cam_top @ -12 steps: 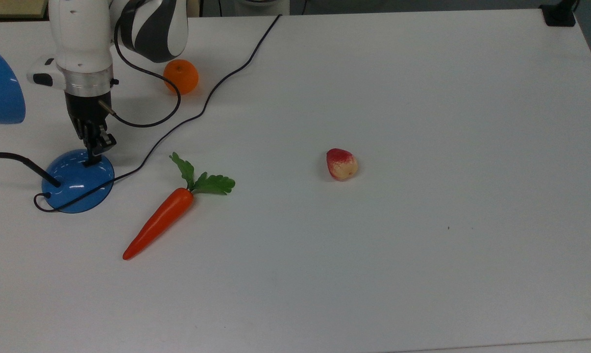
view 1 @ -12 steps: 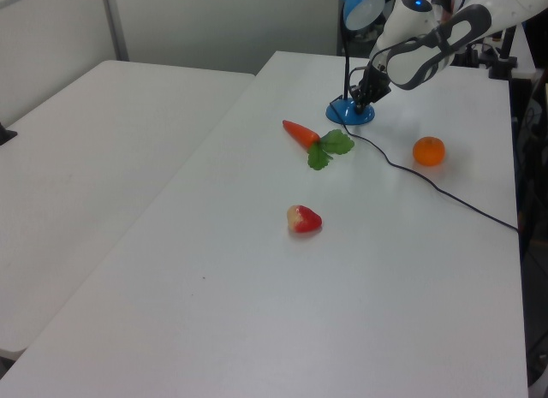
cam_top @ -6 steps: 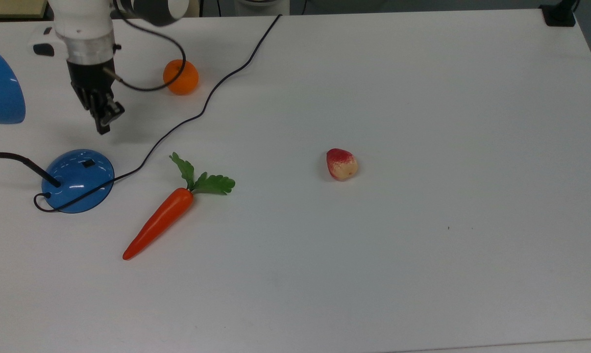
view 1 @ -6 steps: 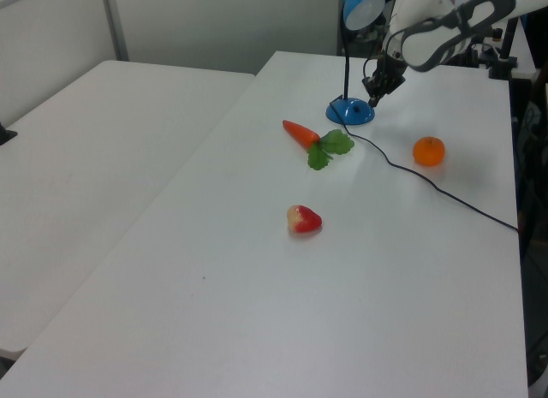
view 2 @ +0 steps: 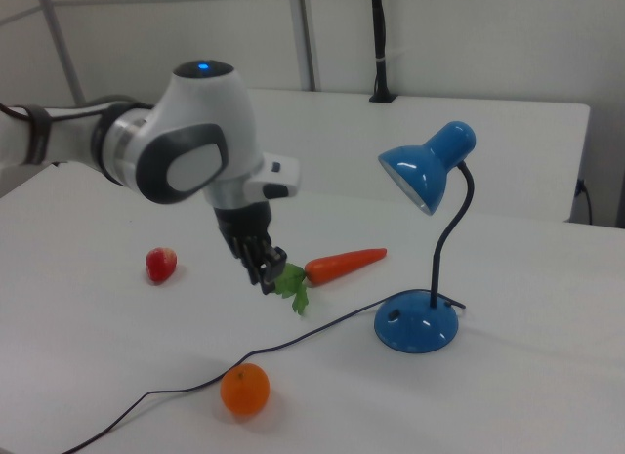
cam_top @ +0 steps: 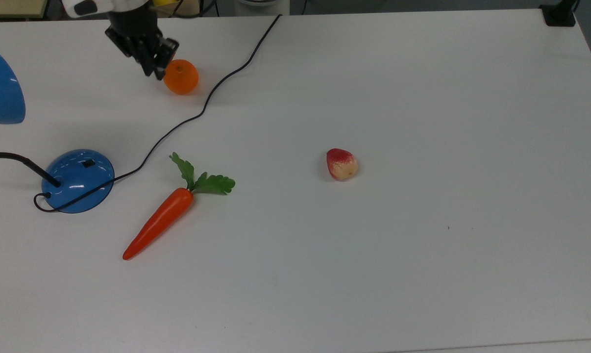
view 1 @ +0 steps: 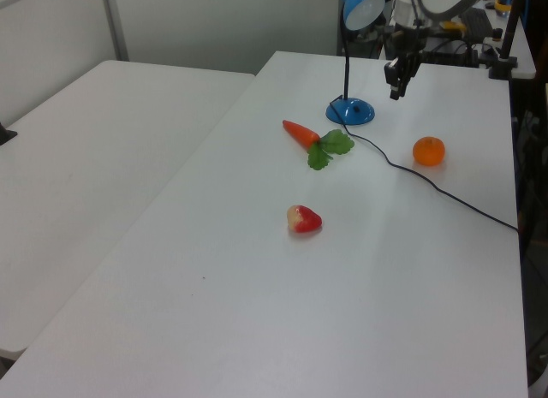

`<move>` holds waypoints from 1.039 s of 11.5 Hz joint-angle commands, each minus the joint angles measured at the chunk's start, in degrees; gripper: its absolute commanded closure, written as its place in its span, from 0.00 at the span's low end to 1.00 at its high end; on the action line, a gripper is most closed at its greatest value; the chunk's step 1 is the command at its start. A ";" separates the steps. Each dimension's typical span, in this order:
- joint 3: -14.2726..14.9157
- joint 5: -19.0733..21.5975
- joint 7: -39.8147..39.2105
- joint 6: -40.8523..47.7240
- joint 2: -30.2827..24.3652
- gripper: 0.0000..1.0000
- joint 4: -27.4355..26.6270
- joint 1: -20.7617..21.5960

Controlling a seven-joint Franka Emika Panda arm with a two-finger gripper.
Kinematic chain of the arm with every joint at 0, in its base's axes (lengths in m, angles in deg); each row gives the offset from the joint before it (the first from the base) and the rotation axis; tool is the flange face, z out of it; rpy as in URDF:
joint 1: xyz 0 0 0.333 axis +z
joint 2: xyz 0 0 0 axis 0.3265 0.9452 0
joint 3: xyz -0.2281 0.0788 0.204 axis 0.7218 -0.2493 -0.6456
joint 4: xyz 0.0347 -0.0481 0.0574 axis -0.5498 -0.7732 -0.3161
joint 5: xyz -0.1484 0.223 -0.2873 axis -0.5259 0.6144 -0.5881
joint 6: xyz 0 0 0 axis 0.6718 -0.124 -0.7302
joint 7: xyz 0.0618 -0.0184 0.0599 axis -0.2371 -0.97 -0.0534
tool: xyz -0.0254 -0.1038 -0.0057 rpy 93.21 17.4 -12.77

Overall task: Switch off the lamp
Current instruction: 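Lift the gripper up and away from the lamp base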

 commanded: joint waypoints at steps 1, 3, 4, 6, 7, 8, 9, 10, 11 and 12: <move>1.40 -2.80 -4.43 9.50 -5.19 0.18 -0.36 4.78; 1.83 -2.64 -7.16 12.25 -6.94 0.00 0.86 4.89; 2.01 -2.46 -9.79 15.04 -6.78 0.00 2.61 4.71; 2.71 -2.02 -11.83 24.78 -3.98 0.00 9.36 4.36; 2.80 -2.02 -13.75 27.35 -2.57 0.00 12.18 4.01; 2.80 -1.93 -14.55 27.37 -2.12 0.00 13.25 2.96; 2.80 -1.93 -14.56 27.11 -2.12 0.00 13.35 2.78; 2.80 -2.02 -14.56 27.11 -2.21 0.00 13.35 2.60; 2.80 -2.11 -14.56 27.20 -2.29 0.00 13.35 2.25; 2.80 -2.11 -14.47 27.37 -2.38 0.00 13.35 2.25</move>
